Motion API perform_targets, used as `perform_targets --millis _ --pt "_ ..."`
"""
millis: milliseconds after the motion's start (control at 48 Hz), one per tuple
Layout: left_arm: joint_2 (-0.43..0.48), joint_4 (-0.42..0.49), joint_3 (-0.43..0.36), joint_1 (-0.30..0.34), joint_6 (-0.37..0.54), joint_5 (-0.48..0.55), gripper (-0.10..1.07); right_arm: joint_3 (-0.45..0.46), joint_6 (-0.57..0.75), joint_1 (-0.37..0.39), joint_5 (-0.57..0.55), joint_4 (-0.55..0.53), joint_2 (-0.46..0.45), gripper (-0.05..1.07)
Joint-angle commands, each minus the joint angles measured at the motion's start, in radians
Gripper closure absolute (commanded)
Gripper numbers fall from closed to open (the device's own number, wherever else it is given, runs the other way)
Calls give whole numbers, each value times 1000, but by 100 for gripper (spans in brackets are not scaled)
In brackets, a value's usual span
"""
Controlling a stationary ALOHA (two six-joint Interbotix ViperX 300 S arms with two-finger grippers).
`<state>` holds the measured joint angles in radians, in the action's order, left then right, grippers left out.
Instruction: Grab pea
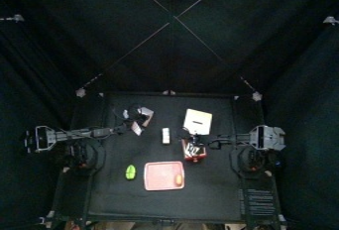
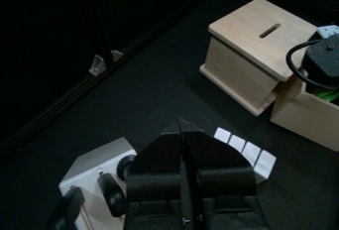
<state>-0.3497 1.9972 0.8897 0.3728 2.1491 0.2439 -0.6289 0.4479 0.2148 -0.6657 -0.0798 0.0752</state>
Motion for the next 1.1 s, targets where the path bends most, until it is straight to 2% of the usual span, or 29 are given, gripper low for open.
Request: perform_targets --millis 0,292,542,1083 --pt "-3 2 -12 6 0 5 68 3 -3 3 2 3 12 39" --pt "-3 2 -9 5 2 5 68 43 -2 9 -86 -2 -72 40" --pt "-3 2 -9 5 0 5 68 37 -2 11 -91 -8 -153 40" --pt "-2 2 -5 8 2 5 68 32 -3 18 -95 -15 -181 40"
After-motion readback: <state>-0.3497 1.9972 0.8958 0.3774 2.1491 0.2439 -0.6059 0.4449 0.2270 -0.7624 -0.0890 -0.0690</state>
